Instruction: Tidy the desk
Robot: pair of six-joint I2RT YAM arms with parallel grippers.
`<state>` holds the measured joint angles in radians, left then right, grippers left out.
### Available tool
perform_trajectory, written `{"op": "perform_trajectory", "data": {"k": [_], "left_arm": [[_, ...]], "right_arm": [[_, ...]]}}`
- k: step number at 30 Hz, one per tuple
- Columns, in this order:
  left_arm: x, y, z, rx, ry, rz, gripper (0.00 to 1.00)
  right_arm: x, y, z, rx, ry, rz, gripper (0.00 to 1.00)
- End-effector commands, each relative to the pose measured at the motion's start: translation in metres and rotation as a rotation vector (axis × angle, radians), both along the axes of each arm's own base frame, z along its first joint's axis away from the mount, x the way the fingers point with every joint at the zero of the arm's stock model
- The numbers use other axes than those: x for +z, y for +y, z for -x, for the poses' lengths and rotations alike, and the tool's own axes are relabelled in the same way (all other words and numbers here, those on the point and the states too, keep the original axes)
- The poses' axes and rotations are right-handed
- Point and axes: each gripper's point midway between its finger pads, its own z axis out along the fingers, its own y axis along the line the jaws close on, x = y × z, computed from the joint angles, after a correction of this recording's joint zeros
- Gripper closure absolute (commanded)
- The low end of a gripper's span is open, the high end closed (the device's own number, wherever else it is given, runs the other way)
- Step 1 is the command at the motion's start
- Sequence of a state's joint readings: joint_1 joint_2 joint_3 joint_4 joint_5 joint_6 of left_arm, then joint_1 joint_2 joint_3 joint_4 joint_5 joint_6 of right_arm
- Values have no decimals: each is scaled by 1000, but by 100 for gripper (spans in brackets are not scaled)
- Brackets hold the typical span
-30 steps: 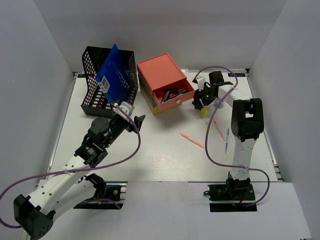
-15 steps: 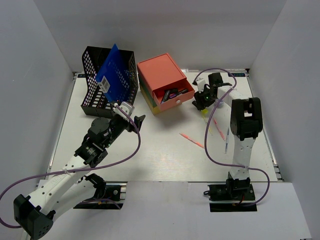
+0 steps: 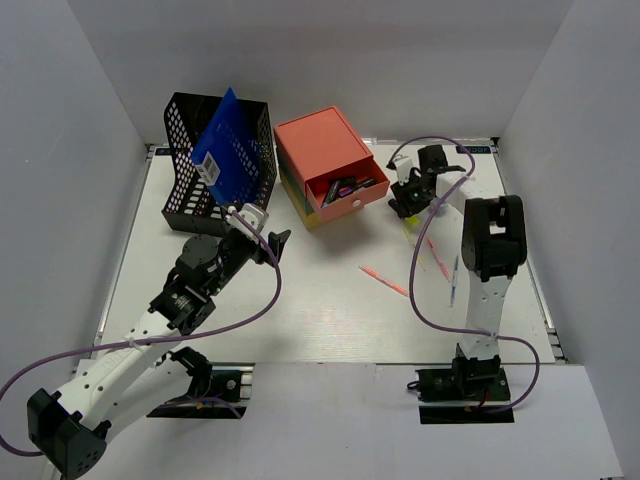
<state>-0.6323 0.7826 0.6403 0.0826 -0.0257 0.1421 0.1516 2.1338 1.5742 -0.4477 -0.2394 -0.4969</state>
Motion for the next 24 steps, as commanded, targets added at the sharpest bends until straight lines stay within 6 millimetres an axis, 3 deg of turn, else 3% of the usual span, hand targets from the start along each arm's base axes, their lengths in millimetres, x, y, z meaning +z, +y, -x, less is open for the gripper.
{"op": "perform_trajectory", "data": {"k": [1,3,4,6,7,8,10,15,16,17,19,20,21,24], "left_arm": [[11,0,3,-6,-28,18,9],[12,0,3,-7,-30,18,10],[11,0,3,-10,-29,17,10],[12,-1,4,-12,-29,20,10],[13,-1,4,-15,-32,23,10],[13,-1,4,-16,-31,22,10],[14,-2,5,-21,-32,23,10],[11,-3,4,-22,-24,21,10],[11,-3,4,-21,-25,20,10],[9,-2,3,-18,-23,18,10],[9,-2,3,-13,-22,16,10],[8,-1,2,-9,-22,14,10],[7,-1,2,-7,-21,13,10],[8,-1,2,-6,-22,14,10]], "right_arm": [[73,-7,-13,-35,-156,-19,82],[95,-12,-14,-42,-213,-7,83],[126,-12,-14,-40,-287,-14,85],[151,-15,-11,-30,-357,2,85],[178,-16,-8,-27,-423,3,86],[192,-14,-6,-12,-465,4,86],[229,-3,4,62,-565,11,87],[290,52,42,353,-787,-21,87],[295,59,46,425,-830,12,87],[295,82,57,500,-849,13,87],[301,109,67,606,-914,55,87],[302,113,68,633,-926,71,87],[289,118,70,670,-890,89,87],[281,142,78,771,-904,127,87]]}}
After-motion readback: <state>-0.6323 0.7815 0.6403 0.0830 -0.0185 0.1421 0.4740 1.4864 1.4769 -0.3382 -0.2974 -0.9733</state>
